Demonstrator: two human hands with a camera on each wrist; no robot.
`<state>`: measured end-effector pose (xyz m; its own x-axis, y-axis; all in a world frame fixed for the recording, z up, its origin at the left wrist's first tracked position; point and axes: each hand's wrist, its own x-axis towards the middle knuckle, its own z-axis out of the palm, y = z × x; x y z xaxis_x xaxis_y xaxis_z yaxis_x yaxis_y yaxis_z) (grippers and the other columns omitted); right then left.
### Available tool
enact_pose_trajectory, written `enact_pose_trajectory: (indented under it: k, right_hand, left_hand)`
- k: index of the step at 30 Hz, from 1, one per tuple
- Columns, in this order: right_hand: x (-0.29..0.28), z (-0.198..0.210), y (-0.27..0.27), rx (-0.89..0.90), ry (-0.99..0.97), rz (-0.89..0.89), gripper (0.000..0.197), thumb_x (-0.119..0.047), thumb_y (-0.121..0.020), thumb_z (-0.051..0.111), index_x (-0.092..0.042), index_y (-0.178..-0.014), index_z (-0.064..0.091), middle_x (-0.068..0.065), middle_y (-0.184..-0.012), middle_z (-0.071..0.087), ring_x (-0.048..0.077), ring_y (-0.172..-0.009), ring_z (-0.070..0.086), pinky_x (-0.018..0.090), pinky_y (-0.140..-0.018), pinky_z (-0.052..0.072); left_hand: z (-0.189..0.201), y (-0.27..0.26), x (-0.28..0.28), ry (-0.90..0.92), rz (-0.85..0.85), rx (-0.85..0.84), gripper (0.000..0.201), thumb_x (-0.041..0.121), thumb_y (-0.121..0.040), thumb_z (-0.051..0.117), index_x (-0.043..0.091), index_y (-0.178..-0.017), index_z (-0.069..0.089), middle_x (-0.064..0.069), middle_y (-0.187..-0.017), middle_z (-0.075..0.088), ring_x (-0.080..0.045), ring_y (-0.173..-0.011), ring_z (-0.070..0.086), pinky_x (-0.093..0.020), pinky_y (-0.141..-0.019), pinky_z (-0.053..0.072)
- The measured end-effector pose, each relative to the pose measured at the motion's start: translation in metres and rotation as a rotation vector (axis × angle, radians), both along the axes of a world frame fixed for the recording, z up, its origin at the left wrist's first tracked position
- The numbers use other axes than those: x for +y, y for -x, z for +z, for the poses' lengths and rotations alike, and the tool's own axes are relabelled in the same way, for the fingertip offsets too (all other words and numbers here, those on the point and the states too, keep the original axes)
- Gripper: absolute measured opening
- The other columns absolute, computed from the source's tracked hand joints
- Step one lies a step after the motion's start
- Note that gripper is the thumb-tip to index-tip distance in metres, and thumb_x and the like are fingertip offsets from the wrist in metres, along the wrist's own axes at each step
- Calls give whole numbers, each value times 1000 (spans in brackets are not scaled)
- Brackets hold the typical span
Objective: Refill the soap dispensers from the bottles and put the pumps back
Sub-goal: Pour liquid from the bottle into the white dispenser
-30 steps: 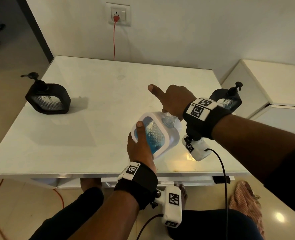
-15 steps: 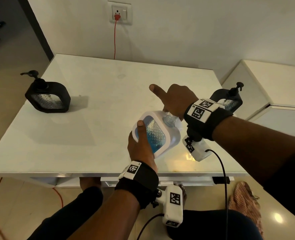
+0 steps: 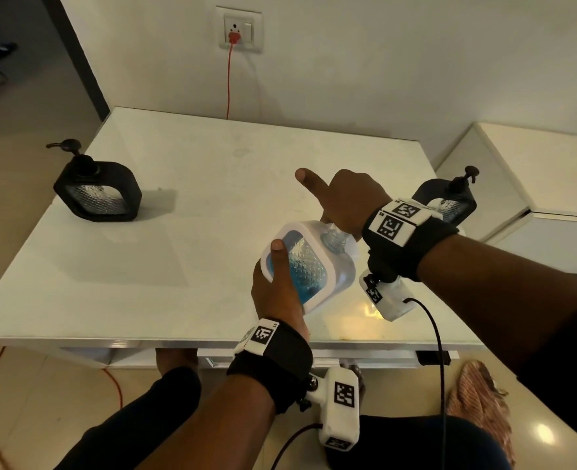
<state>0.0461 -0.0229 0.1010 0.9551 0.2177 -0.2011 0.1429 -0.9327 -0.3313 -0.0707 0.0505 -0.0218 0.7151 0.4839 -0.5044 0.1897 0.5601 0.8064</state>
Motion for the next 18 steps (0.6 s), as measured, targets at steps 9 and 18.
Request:
enact_pose_trajectory:
  k: [9, 18]
  right_hand:
    - [0, 14, 2, 145, -77, -15, 100, -84, -88, 17, -3, -86, 76, 0, -65, 69, 19, -62, 63, 40, -81, 58]
    - [1, 2, 0, -6, 9, -13, 97, -83, -89, 20, -3, -86, 74, 8, -82, 76, 25, -59, 63, 47, -81, 60]
  left_hand:
    - [8, 1, 2, -5, -26, 15, 65, 100, -55, 60, 50, -96, 58, 3, -119, 68, -28, -115, 68, -53, -104, 57]
    - [7, 1, 1, -26, -13, 7, 71, 99, -49, 56, 51, -101, 61, 1, -125, 70, -27, -114, 70, -52, -100, 59]
